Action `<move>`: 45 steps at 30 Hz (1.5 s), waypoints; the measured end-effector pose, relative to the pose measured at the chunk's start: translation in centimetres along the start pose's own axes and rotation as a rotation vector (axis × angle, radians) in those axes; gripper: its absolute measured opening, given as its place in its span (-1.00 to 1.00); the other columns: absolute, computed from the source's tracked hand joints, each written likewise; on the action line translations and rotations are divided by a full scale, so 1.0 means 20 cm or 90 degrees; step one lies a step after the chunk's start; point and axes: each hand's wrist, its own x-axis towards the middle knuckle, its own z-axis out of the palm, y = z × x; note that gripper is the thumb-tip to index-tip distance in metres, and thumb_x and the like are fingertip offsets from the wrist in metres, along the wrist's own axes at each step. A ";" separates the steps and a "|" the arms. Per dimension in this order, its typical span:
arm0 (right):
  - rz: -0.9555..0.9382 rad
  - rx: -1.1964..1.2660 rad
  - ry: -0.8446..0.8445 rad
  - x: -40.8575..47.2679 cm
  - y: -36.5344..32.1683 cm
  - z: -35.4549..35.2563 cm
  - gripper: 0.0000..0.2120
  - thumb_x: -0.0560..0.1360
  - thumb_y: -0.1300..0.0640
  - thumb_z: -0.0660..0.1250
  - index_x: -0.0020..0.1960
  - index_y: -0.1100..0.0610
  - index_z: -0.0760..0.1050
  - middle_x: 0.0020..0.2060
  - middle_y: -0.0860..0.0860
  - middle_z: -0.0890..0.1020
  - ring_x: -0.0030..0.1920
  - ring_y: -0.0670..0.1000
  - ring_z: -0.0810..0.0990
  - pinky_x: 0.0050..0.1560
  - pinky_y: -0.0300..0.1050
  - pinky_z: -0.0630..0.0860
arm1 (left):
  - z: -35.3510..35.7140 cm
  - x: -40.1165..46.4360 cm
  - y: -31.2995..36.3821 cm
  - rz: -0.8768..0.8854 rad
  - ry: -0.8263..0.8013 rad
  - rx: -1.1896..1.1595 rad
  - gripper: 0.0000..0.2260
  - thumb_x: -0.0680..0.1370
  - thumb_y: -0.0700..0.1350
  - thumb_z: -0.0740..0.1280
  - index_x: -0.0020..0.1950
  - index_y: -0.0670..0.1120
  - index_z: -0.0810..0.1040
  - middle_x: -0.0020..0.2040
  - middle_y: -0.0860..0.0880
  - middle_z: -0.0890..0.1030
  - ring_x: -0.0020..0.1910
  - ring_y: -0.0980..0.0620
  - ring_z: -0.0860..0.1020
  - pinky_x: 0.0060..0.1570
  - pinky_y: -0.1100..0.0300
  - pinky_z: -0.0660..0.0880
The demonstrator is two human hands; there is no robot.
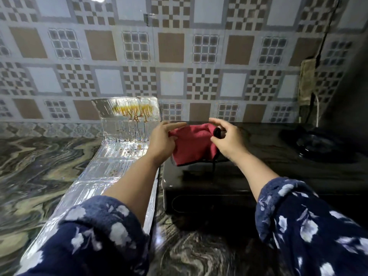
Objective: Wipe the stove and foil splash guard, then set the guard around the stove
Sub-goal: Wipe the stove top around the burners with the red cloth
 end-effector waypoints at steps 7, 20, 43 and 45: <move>-0.011 -0.115 -0.019 -0.13 0.11 0.04 -0.64 0.28 0.52 0.31 -0.11 0.11 0.60 -0.07 0.07 0.48 -0.12 -0.04 0.49 -0.14 -0.47 0.35 | 0.06 -0.11 -0.08 0.053 -0.058 0.033 -0.54 0.36 -0.51 0.22 0.12 -0.15 0.65 -0.07 -0.03 0.47 -0.09 0.05 0.45 -0.16 0.63 0.27; -0.106 -0.326 -0.134 -0.20 0.01 0.15 -0.83 0.50 0.00 0.29 0.03 -0.09 0.62 -0.08 -0.10 0.63 0.05 0.02 0.54 0.17 0.05 0.44 | 0.07 -0.36 -0.36 -0.022 -0.123 0.114 -0.63 0.56 0.02 0.15 0.34 -0.06 0.43 0.28 -0.07 0.51 0.25 -0.05 0.47 0.20 0.11 0.37; -0.057 -0.436 -0.251 -0.36 0.06 0.51 -0.55 0.63 -0.07 0.00 0.50 -0.05 0.18 0.52 -0.04 0.22 0.54 -0.04 0.07 0.51 0.05 -0.12 | 0.09 -0.42 -0.49 0.048 -0.209 0.230 -0.45 0.53 0.04 -0.14 0.52 0.03 0.19 0.52 0.10 0.22 0.49 0.18 0.15 0.48 -0.02 -0.02; -0.045 -0.459 -0.255 -0.36 0.05 0.53 -0.52 0.62 -0.11 -0.01 0.52 -0.04 0.14 0.53 -0.04 0.17 0.54 -0.05 0.03 0.53 0.07 -0.14 | 0.09 -0.42 -0.49 0.053 -0.200 0.253 -0.45 0.53 0.03 -0.14 0.52 0.01 0.20 0.52 0.07 0.23 0.49 0.14 0.17 0.48 -0.03 -0.01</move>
